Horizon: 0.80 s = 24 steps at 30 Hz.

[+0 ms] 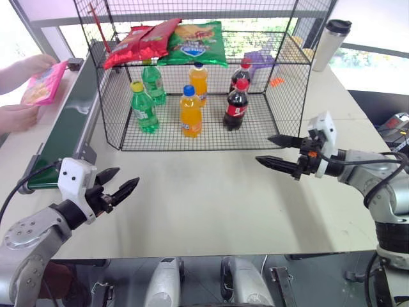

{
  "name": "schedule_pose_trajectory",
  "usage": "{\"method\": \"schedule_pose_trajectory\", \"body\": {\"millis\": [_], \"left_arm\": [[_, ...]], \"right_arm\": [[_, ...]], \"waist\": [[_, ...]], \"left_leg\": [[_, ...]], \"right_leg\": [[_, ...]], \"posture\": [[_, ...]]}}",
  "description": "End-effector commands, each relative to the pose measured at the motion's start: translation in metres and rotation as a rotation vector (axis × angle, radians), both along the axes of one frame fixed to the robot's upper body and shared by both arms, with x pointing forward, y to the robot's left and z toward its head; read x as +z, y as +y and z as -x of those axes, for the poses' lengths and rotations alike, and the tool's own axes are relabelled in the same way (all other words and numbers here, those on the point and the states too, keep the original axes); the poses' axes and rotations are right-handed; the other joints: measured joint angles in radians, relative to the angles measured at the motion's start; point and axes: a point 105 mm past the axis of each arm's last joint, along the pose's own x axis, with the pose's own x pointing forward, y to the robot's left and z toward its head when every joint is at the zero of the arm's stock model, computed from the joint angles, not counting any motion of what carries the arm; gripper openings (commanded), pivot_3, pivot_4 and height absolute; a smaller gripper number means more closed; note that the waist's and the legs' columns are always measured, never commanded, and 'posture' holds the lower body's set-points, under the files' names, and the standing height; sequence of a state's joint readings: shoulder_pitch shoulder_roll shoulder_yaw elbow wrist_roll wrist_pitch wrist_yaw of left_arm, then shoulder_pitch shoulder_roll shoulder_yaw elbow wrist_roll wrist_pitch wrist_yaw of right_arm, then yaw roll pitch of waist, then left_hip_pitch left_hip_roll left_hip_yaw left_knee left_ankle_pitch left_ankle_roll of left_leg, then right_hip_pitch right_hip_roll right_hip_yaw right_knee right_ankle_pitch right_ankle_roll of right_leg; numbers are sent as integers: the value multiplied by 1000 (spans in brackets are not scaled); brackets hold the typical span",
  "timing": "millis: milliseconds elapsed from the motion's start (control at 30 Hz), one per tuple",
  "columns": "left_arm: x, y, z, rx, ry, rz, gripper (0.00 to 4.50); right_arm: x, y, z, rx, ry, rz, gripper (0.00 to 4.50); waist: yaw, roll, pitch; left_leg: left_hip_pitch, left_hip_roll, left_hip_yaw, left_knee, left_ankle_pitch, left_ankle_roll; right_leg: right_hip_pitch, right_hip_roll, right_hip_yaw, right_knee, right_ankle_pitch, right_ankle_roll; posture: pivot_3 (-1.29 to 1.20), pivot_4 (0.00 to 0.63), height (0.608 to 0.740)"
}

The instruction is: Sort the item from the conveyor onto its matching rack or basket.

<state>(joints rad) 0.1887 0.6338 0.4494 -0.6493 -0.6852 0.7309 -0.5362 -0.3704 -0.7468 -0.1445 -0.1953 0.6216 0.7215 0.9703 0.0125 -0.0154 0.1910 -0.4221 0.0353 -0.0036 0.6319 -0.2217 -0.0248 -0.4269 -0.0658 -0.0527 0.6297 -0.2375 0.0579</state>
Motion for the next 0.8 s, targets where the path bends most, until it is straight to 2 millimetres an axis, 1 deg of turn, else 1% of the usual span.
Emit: {"method": "schedule_pose_trajectory", "body": {"millis": [33,100,333,800], "left_arm": [[9,-1,-1,-24,-46,-29,3289],[11,-1,-4,-14,-63,-36,3289],[5,-4,-6,-24,-35,-7,3289],[2,-6,-6,-2,-36,18,3289]], "right_arm": [[2,11,9,53,-8,-8,4447],[1,14,12,64,-3,-15,4447],[-2,17,13,55,-5,-45,4447],[0,17,5,32,-28,-47,4447]], "waist": [[0,0,0],[1,0,0],[0,0,0],[1,0,0]], "left_leg": [[0,0,0,0,0,0],[0,0,0,0,0,0],[0,0,0,0,0,0],[0,0,0,1,0,0]], "right_leg": [[0,0,0,0,0,0],[0,0,0,0,0,0],[0,0,0,0,0,0],[0,0,0,0,0,0]], "posture": [[0,150,733],[0,150,733],[0,150,733],[0,150,733]]}}
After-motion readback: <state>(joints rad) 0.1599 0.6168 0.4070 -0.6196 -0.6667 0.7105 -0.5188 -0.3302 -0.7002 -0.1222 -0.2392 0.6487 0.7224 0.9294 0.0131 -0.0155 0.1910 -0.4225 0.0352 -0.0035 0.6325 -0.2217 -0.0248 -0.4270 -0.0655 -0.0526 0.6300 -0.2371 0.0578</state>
